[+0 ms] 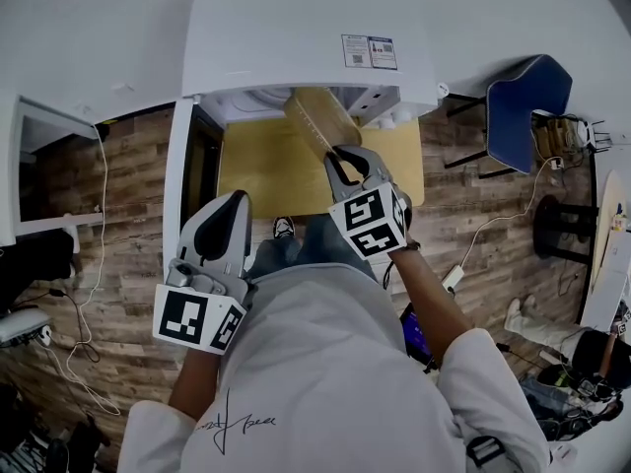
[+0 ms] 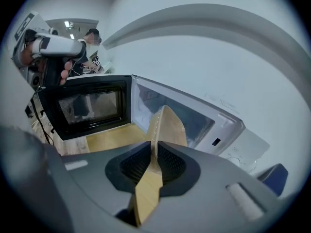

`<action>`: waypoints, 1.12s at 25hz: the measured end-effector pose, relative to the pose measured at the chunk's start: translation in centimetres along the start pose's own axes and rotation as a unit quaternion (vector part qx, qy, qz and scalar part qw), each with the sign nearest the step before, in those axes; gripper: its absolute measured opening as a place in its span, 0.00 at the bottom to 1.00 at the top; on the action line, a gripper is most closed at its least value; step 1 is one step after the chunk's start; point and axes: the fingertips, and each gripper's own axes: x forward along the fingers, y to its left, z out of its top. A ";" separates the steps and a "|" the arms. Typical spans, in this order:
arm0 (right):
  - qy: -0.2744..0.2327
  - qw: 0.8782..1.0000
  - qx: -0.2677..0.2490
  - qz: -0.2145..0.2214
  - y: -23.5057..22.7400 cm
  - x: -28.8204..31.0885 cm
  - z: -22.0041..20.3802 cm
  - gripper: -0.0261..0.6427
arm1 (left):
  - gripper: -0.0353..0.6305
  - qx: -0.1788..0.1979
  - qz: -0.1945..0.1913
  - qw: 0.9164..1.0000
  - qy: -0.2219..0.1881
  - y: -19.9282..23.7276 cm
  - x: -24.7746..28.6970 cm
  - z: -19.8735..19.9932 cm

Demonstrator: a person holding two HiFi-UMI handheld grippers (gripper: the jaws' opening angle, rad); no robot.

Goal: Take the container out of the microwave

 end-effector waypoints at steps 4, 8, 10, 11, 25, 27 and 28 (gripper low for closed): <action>-0.011 1.000 0.022 0.002 0.3 -1.2 0.3 0.13 | 0.05 -0.004 -0.001 1.000 0.008 0.1 0.2 -0.6; -0.027 0.998 0.048 0.009 0.7 -2.5 0.8 0.13 | 0.05 -0.006 -0.003 1.000 0.018 0.1 0.4 -1.3; -0.036 0.997 0.066 0.010 0.7 -3.3 1.1 0.13 | 0.05 -0.007 -0.005 1.000 0.020 0.0 0.5 -1.4; -0.041 0.996 0.076 0.010 0.7 -3.8 1.3 0.13 | 0.05 -0.010 -0.006 1.000 0.021 0.0 0.5 -1.4; -0.107 0.985 0.137 0.011 0.7 -8.7 3.6 0.13 | 0.05 -0.017 -0.013 1.000 0.018 -0.2 0.9 -0.5; -0.118 0.983 0.141 0.008 0.5 -9.5 3.9 0.13 | 0.05 -0.017 -0.013 1.000 0.017 -0.3 0.9 -0.5; -0.124 0.982 0.145 0.007 0.3 -10.0 4.1 0.13 | 0.05 -0.017 -0.014 1.000 0.017 -0.3 1.0 -0.4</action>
